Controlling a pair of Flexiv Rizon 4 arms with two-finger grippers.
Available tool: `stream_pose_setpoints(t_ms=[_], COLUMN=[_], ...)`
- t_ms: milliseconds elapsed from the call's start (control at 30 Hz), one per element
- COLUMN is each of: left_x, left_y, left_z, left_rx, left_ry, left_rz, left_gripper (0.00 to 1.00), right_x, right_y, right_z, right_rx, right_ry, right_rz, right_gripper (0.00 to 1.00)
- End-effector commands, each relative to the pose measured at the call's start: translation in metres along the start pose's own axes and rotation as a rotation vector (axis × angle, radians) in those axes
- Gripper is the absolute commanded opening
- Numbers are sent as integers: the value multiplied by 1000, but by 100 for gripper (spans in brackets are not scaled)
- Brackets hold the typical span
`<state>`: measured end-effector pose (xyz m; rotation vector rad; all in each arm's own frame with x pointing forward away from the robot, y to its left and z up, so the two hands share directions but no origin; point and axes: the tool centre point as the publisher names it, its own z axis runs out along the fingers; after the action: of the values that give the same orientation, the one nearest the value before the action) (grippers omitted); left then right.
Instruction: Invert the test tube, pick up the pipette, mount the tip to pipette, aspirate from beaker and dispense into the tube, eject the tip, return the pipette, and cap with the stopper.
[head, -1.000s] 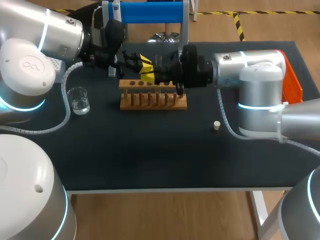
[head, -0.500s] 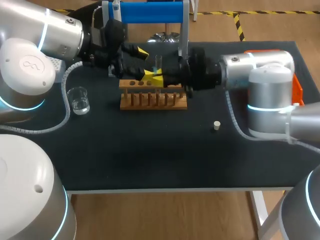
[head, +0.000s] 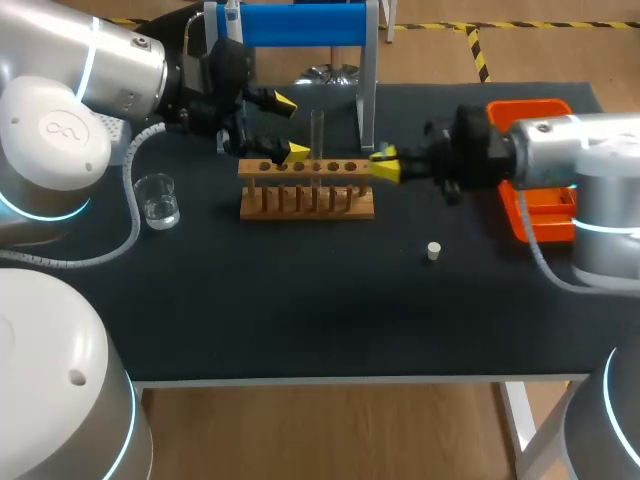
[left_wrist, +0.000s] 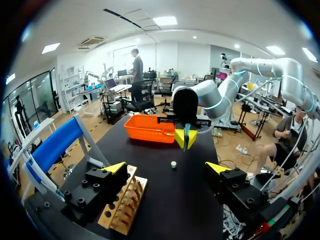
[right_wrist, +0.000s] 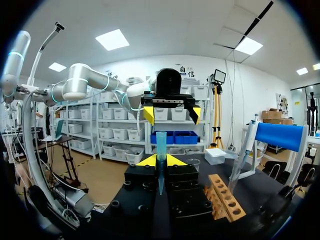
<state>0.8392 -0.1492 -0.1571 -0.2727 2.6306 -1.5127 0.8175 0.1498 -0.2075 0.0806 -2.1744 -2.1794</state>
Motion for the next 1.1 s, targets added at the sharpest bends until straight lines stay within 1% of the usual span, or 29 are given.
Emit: stream_pose_setpoints(t_ms=[33, 233, 500, 700, 1100], left_x=[-1, -1, -1, -1, -1], left_y=[0, 0, 0, 0, 0], left_z=[0, 0, 0, 0, 0], left_rx=[1, 1, 1, 1, 1], left_ry=[2, 2, 2, 2, 2], left_rz=[1, 1, 1, 1, 1], left_gripper=[100, 100, 100, 100, 100], right_x=[11, 14, 16, 14, 13], right_y=[-3, -12, -26, -34, -33], right_z=[-42, -71, -96, -105, -111], right_rx=[5, 12, 27, 27, 4], right_ry=[-11, -26, -40, -57, -66], right_rz=[0, 24, 48, 62, 68], right_gripper=[0, 0, 0, 0, 0])
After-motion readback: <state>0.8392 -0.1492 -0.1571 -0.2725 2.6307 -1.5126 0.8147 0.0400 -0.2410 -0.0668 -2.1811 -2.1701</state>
